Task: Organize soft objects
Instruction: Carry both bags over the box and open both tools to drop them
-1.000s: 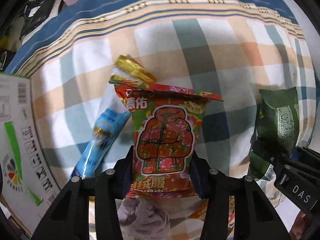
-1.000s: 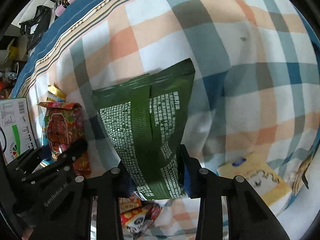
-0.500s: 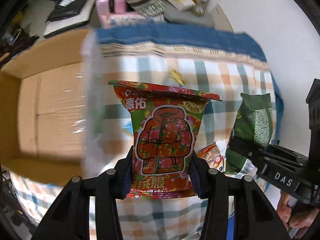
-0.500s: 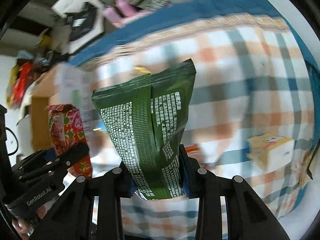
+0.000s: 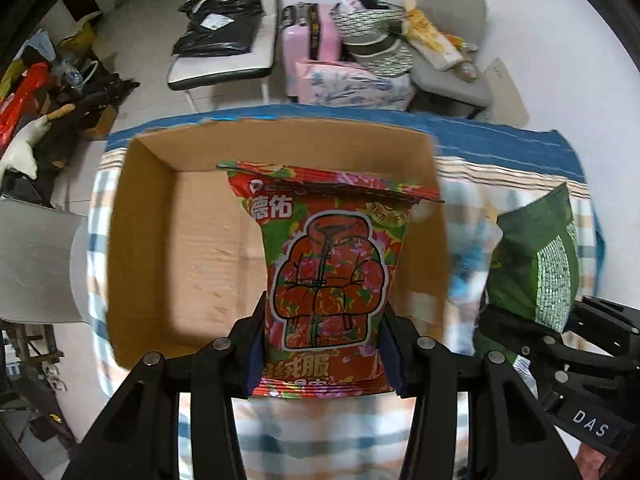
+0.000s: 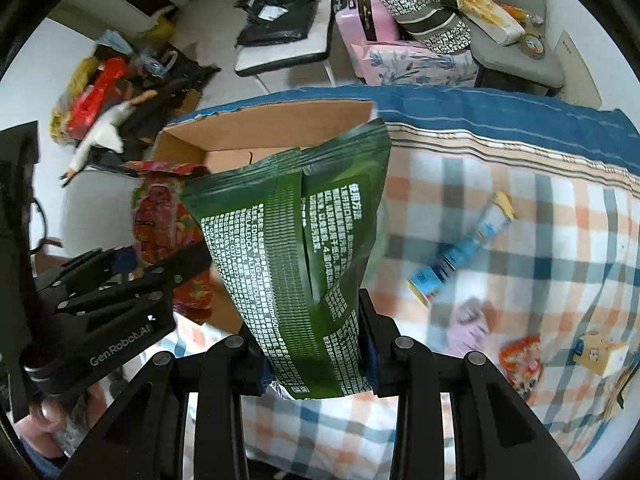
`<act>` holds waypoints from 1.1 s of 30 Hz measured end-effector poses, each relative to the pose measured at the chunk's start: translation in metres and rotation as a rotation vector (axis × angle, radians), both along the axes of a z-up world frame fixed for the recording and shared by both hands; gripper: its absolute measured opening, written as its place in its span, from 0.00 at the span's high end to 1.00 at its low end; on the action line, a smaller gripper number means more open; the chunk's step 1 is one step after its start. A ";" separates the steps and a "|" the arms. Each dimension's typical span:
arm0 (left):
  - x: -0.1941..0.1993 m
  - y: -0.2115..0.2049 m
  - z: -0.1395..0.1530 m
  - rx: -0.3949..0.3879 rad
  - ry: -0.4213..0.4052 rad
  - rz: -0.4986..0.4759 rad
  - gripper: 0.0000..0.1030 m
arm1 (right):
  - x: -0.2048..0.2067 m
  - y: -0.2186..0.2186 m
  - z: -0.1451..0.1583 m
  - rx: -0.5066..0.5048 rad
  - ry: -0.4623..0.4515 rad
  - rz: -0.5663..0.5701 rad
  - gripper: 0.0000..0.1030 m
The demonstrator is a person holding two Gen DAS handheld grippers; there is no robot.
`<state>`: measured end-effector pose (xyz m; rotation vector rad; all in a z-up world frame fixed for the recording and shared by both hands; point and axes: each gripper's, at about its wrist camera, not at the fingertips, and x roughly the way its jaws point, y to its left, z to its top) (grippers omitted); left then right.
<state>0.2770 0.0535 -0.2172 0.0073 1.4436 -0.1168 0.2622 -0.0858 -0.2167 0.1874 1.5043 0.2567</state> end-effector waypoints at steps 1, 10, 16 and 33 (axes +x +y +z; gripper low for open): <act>0.008 0.005 -0.008 0.002 0.012 -0.004 0.57 | 0.007 0.015 -0.005 -0.016 0.006 0.010 0.64; 0.072 0.041 -0.086 -0.026 0.130 -0.050 0.57 | 0.072 0.073 -0.078 -0.139 0.092 0.006 0.64; 0.100 0.042 -0.125 -0.100 0.231 -0.092 0.57 | 0.101 0.074 -0.115 -0.170 0.133 -0.023 0.64; 0.107 0.052 -0.117 -0.043 0.211 -0.079 0.47 | 0.113 0.079 -0.120 -0.253 0.142 -0.014 0.34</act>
